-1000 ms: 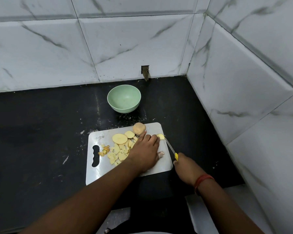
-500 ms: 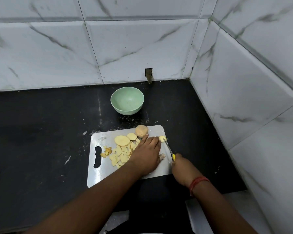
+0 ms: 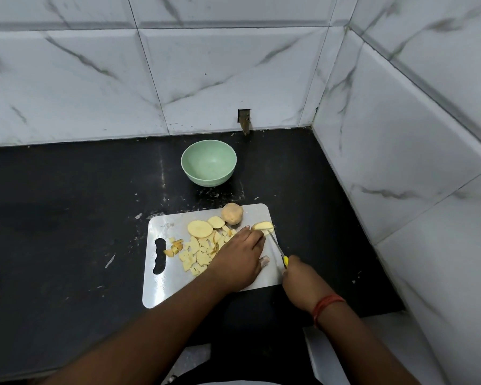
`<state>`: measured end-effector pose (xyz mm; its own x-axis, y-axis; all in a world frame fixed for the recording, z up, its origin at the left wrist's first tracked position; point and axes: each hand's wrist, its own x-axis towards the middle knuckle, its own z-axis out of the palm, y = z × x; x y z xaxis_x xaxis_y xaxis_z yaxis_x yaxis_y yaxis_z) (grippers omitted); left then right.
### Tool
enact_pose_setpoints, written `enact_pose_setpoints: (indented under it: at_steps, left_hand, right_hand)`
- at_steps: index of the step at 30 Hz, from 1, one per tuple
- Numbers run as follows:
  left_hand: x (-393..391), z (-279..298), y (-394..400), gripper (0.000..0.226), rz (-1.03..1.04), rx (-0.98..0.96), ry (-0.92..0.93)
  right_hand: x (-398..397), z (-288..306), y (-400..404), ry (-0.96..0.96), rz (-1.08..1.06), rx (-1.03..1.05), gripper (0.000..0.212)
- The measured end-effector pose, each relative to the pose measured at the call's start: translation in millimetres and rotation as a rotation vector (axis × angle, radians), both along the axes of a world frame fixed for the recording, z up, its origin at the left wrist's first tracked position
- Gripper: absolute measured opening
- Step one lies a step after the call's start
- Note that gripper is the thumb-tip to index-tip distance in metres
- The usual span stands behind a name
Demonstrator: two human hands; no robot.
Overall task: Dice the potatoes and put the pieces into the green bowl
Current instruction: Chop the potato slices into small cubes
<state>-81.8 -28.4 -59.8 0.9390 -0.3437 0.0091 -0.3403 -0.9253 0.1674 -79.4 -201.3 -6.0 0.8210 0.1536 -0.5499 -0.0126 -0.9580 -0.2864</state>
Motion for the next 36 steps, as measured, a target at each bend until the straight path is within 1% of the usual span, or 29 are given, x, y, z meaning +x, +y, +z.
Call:
enact_pose_setpoints:
  at_steps: [5,9,14,16,18,19,21,26,29,31,34,35,36]
  left_hand:
    - [6.0,-8.0,9.4,0.059,-0.062,0.001,-0.014]
    - [7.7,-9.9,10.1,0.058,-0.067,-0.001,-0.023]
    - [5.6,-8.9,8.0,0.059,-0.066,0.005,-0.046]
    - [2.9,-10.9,9.4,0.061,-0.045,-0.002,-0.029]
    - [-2.8,-12.6,11.0,0.064,-0.021,-0.006,-0.082]
    - [-5.5,-13.2,11.8,0.064,-0.013,-0.007,-0.114]
    - [-8.0,-15.1,13.2,0.064,-0.015,-0.001,-0.145]
    - [-2.3,-12.7,15.8,0.063,-0.035,0.022,-0.102]
    - [-3.9,-12.4,16.2,0.061,-0.031,0.034,-0.122]
    - [-5.5,-12.4,15.5,0.060,-0.019,0.045,-0.135]
    - [-6.2,-12.3,14.2,0.061,-0.009,0.052,-0.140]
    - [-6.4,-12.0,14.6,0.062,-0.011,0.052,-0.137]
    - [-6.7,-12.2,15.6,0.062,-0.012,0.051,-0.141]
  right_hand:
    - [5.3,-2.0,5.7,0.020,-0.018,-0.013,0.027]
    - [1.4,-6.4,3.8,0.047,-0.022,-0.017,0.025]
    - [-21.7,-9.9,-16.3,0.042,-0.010,0.029,0.004]
    - [-21.3,-5.8,-19.6,0.004,-0.025,0.054,0.006]
    - [-16.3,-1.4,-17.5,-0.033,-0.019,0.065,0.007]
    - [-13.4,0.0,-14.6,-0.040,-0.009,0.059,0.012]
    - [-8.4,0.6,-7.5,-0.033,0.006,0.050,0.019]
    - [-0.3,-5.2,7.7,0.011,-0.003,0.020,0.024]
    - [-2.0,-7.6,8.6,0.034,-0.005,0.004,0.027]
    - [-10.3,-10.8,3.0,0.040,0.015,-0.006,0.024]
    - [-23.0,-13.4,-8.1,0.050,0.019,0.017,0.008]
    - [-24.5,-12.0,-10.2,0.041,0.016,0.026,0.007]
    - [-23.8,-10.0,-11.1,0.027,0.009,0.032,0.009]
